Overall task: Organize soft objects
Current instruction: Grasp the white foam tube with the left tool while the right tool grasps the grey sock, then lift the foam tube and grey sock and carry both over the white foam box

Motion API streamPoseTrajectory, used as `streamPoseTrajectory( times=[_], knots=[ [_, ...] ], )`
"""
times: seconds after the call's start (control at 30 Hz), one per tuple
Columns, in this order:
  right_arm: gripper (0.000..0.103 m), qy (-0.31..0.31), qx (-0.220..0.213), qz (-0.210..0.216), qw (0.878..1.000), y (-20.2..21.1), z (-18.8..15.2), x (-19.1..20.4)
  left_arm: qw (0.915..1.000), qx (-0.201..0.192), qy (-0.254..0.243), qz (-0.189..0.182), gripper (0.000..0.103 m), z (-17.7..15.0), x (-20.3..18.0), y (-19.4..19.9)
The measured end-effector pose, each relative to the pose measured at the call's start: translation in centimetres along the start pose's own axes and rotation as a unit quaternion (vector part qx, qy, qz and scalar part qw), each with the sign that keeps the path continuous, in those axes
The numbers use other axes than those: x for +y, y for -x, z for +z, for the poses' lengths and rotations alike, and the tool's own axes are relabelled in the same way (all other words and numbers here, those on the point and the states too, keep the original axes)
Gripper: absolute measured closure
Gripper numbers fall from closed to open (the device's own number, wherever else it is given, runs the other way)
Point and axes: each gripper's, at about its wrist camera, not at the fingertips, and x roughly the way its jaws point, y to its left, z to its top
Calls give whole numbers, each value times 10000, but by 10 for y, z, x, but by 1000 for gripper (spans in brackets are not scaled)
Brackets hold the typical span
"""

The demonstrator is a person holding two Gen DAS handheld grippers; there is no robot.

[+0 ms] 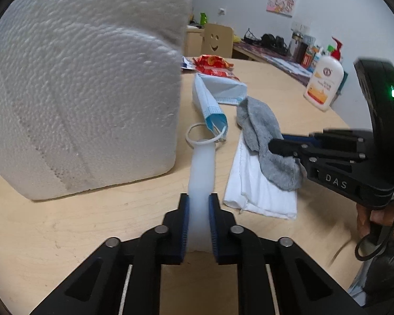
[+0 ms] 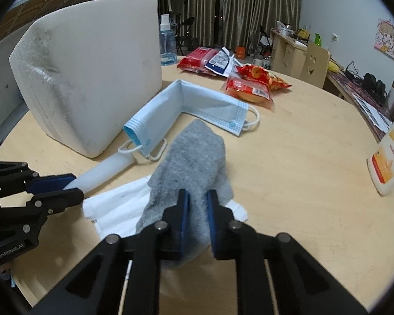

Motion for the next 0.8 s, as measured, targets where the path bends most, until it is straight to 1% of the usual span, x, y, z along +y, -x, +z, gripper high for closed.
streamPoseTrajectory(
  times=[0.03,0.07,0.13,0.23,0.3,0.4,0.47,0.5,0.63,0.7,0.77,0.8],
  knots=[
    [92,-55,-9,35,10000,1,-1,-1,10000,-10,70,-43,92,0,3,1],
    [92,-136,-40,56,9999,3,-2,-3,9999,-53,112,-77,92,0,6,2],
    [92,-212,-93,83,9997,7,-3,-5,9998,-185,5,40,92,-1,3,8],
    [92,-384,-274,157,9988,20,-3,-9,9992,-370,-154,94,92,-1,-3,18],
    [92,-448,-408,164,9980,31,-2,-12,9987,-496,-119,48,92,0,-3,28],
    [93,-521,-574,197,9968,45,1,-14,9974,-712,-85,92,92,3,-2,43],
    [93,-525,-707,210,9959,55,3,-14,9968,-786,-71,86,92,5,-3,50],
    [95,-533,-762,222,9954,57,3,-13,9966,-809,-84,94,92,5,-3,53],
    [96,-479,-734,250,9958,58,3,-11,9957,-919,-96,81,92,2,-3,64],
    [94,-505,-701,172,9961,53,3,-12,9957,-919,-117,59,92,1,-3,65],
    [81,-390,-590,-20,9975,44,5,-11,9956,-932,-109,58,92,-1,-3,68],
    [58,-350,-493,-101,9981,39,5,-10,9956,-928,-112,33,92,-1,-2,69]
  ],
)
